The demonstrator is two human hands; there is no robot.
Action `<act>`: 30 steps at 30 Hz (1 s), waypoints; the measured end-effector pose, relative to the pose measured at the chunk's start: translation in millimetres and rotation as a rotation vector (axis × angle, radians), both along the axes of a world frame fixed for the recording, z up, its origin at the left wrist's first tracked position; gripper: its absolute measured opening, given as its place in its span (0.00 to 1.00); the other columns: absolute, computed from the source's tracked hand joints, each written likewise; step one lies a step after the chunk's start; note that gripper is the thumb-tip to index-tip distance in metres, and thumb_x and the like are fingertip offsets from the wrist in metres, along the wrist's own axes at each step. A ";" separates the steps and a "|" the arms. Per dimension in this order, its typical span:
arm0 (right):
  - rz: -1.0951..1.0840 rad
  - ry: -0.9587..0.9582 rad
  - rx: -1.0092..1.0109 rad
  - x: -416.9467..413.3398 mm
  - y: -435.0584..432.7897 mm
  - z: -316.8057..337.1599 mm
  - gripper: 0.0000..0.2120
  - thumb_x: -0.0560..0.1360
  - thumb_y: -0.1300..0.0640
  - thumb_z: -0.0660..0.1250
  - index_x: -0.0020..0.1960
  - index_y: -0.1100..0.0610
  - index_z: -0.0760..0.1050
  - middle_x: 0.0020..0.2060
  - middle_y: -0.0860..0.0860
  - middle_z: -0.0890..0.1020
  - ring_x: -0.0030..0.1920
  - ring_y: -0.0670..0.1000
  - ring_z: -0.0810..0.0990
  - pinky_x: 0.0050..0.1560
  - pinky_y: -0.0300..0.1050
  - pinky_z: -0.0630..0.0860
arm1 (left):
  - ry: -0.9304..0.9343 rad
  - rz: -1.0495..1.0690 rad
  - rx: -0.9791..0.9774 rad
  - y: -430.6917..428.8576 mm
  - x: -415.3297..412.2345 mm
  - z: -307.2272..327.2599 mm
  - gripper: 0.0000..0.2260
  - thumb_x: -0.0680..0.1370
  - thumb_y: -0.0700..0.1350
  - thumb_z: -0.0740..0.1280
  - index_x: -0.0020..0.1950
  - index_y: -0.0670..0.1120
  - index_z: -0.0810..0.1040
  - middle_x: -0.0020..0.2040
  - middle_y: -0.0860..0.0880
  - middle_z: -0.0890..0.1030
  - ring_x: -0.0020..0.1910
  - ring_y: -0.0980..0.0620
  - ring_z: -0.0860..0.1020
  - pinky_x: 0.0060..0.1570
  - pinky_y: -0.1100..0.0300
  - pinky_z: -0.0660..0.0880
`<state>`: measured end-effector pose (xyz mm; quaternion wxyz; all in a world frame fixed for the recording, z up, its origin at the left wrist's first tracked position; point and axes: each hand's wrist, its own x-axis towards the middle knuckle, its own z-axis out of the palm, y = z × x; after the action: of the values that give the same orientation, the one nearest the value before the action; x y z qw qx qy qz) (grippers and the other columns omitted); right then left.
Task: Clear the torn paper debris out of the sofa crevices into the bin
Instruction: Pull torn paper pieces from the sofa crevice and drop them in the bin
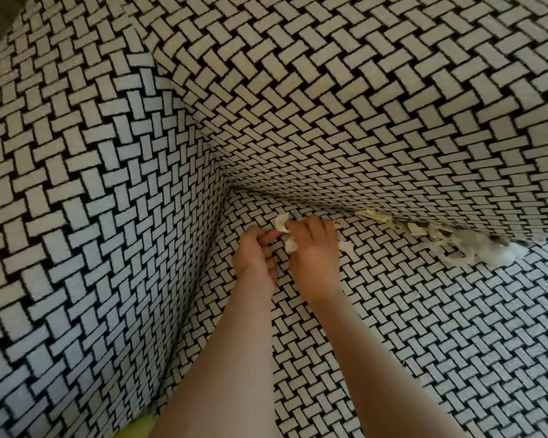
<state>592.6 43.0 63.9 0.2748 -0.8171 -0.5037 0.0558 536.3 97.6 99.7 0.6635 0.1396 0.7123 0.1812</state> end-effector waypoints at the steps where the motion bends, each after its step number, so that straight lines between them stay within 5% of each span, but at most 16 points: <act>1: -0.022 0.020 0.018 4.4 1.2 3.1 0.16 0.66 0.60 0.56 0.46 0.61 0.80 0.37 0.56 0.80 0.38 0.58 0.79 0.34 0.43 0.75 | -0.004 0.012 0.003 0.2 0.3 -0.9 0.11 0.75 0.48 0.60 0.40 0.45 0.80 0.16 0.57 0.68 0.14 0.58 0.56 0.16 0.72 0.53; 3: -0.061 0.004 -0.008 16.0 9.7 8.6 0.03 0.65 0.59 0.69 0.38 0.59 0.79 0.26 0.53 0.78 0.26 0.53 0.77 0.27 0.29 0.58 | -0.008 0.033 0.007 1.5 0.2 -2.6 0.12 0.75 0.48 0.60 0.44 0.45 0.82 0.17 0.58 0.69 0.16 0.58 0.55 0.16 0.71 0.52; 5: -0.052 -0.100 -0.136 29.1 20.1 18.1 0.11 0.58 0.56 0.79 0.33 0.57 0.77 0.20 0.51 0.75 0.21 0.51 0.73 0.27 0.26 0.55 | -0.007 0.048 -0.007 1.7 0.4 -4.0 0.13 0.75 0.48 0.60 0.48 0.45 0.82 0.16 0.58 0.69 0.16 0.58 0.54 0.17 0.71 0.52; 6: -0.058 -0.166 -0.229 33.7 24.1 20.3 0.13 0.57 0.54 0.80 0.35 0.57 0.78 0.23 0.52 0.77 0.24 0.52 0.76 0.25 0.31 0.63 | -0.010 0.052 -0.016 2.2 0.0 -4.1 0.13 0.75 0.48 0.60 0.48 0.44 0.82 0.16 0.58 0.69 0.16 0.58 0.54 0.16 0.71 0.52; 8: -0.018 -0.269 -0.370 37.2 24.7 18.9 0.21 0.56 0.54 0.78 0.46 0.59 0.79 0.37 0.57 0.82 0.39 0.57 0.81 0.39 0.49 0.77 | -0.020 0.055 -0.026 2.7 0.0 -3.8 0.13 0.75 0.48 0.60 0.45 0.44 0.83 0.15 0.57 0.68 0.16 0.58 0.54 0.16 0.70 0.52; 10: 0.079 -0.337 -0.367 34.4 15.9 13.8 0.30 0.51 0.57 0.79 0.52 0.61 0.79 0.47 0.59 0.81 0.47 0.60 0.81 0.51 0.58 0.75 | -0.028 0.062 -0.036 3.4 -0.6 -4.4 0.13 0.75 0.48 0.61 0.43 0.43 0.82 0.15 0.57 0.68 0.18 0.57 0.55 0.16 0.70 0.52; 13: 0.331 -0.377 -0.285 34.8 10.1 10.0 0.40 0.48 0.62 0.79 0.60 0.63 0.76 0.59 0.59 0.78 0.56 0.58 0.80 0.57 0.57 0.73 | -0.013 0.081 -0.038 3.2 -0.6 -6.9 0.12 0.75 0.47 0.61 0.46 0.43 0.82 0.17 0.57 0.70 0.22 0.56 0.56 0.16 0.70 0.53; 16: 0.648 -0.231 -0.408 41.5 38.3 20.7 0.43 0.64 0.64 0.72 0.74 0.62 0.55 0.74 0.57 0.56 0.72 0.55 0.62 0.71 0.49 0.59 | -0.032 0.129 -0.030 2.7 0.7 -6.9 0.10 0.76 0.46 0.62 0.39 0.43 0.78 0.21 0.55 0.75 0.17 0.57 0.59 0.16 0.72 0.54; 18: 0.703 0.006 -0.552 42.8 61.8 21.7 0.41 0.72 0.60 0.65 0.76 0.58 0.44 0.76 0.53 0.47 0.75 0.52 0.51 0.74 0.47 0.52 | -0.028 0.135 -0.039 2.3 0.2 -7.0 0.12 0.75 0.45 0.61 0.33 0.45 0.75 0.18 0.55 0.71 0.15 0.58 0.56 0.16 0.70 0.52; 21: 0.568 0.341 -0.663 41.1 86.4 13.7 0.43 0.71 0.55 0.68 0.76 0.51 0.45 0.76 0.50 0.51 0.74 0.51 0.53 0.73 0.46 0.54 | -0.055 0.185 -0.055 3.9 -2.2 -9.4 0.13 0.75 0.46 0.61 0.30 0.47 0.74 0.19 0.55 0.62 0.16 0.57 0.53 0.17 0.70 0.51; 25: 0.437 0.543 -0.704 39.6 96.4 11.6 0.47 0.64 0.55 0.74 0.75 0.46 0.51 0.74 0.48 0.59 0.73 0.53 0.57 0.71 0.50 0.60 | -0.081 0.223 -0.074 5.2 -3.3 -9.2 0.13 0.74 0.47 0.62 0.30 0.49 0.75 0.19 0.55 0.60 0.16 0.57 0.53 0.17 0.71 0.51; 27: 0.421 0.543 -0.755 38.4 100.3 14.7 0.48 0.61 0.51 0.75 0.75 0.45 0.52 0.73 0.49 0.61 0.72 0.54 0.59 0.70 0.51 0.62 | -0.080 0.237 -0.073 5.1 -3.2 -8.0 0.12 0.74 0.48 0.62 0.31 0.49 0.75 0.18 0.55 0.60 0.15 0.57 0.54 0.17 0.72 0.51; 30: 0.477 0.282 -0.880 33.8 105.2 19.8 0.46 0.63 0.43 0.72 0.74 0.51 0.54 0.70 0.54 0.64 0.69 0.56 0.63 0.68 0.53 0.64 | -0.080 0.246 -0.065 5.4 -4.5 -7.5 0.14 0.75 0.47 0.62 0.28 0.49 0.69 0.17 0.55 0.60 0.14 0.57 0.53 0.17 0.73 0.51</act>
<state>626.4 148.2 83.7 -0.0499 -0.7023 -0.5630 0.4328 531.8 103.0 92.2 0.6681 0.0224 0.7027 0.2436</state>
